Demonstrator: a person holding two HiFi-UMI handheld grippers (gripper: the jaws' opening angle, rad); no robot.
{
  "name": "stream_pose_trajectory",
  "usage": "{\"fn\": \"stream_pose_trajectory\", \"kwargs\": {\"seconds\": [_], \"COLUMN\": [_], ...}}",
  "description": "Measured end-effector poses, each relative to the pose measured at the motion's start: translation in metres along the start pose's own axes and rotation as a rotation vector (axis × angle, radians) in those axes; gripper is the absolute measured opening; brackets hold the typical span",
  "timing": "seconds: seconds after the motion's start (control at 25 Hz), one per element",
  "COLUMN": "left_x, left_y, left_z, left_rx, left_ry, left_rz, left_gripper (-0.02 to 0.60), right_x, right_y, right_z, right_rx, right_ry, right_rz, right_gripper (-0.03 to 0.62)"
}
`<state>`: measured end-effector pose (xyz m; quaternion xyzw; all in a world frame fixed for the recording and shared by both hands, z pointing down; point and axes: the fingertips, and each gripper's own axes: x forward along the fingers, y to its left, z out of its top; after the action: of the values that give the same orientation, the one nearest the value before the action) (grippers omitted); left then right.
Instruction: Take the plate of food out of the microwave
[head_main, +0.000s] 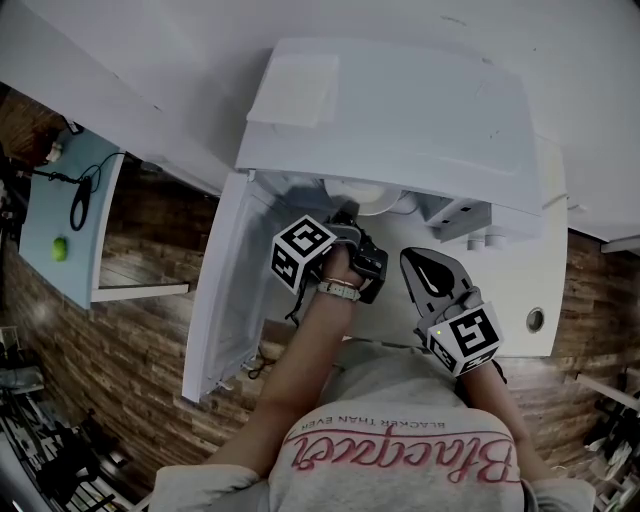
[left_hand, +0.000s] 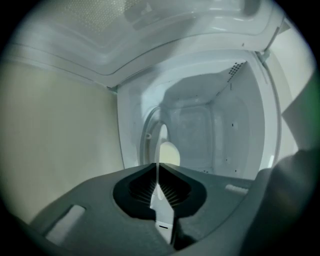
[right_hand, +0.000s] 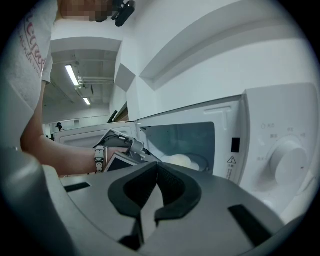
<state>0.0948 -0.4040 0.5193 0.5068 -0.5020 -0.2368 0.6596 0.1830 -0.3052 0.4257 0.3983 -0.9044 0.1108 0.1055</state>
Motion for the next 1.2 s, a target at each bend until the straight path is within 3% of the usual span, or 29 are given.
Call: {"fn": "stream_pose_trajectory", "kwargs": {"seconds": [0.12,0.24,1.2], "left_x": [0.003,0.003,-0.033], "left_y": [0.0,0.004,0.01], "left_z": [-0.002,-0.003,-0.012], "left_rx": [-0.055,-0.054,-0.038], "left_ry": [0.003,0.006,0.026], "left_rz": [-0.084,-0.133,-0.307], "left_gripper": [0.018,0.018,0.018], "right_x": [0.0,0.0,-0.014], "right_y": [0.003,0.006,0.03], "right_z": [0.001,0.001,-0.008], "right_rx": [-0.006,-0.009,-0.006], "right_ry": [-0.001,-0.002,-0.013], "right_rz": [0.001,0.002,-0.027], "right_gripper": [0.012,0.012,0.012]}}
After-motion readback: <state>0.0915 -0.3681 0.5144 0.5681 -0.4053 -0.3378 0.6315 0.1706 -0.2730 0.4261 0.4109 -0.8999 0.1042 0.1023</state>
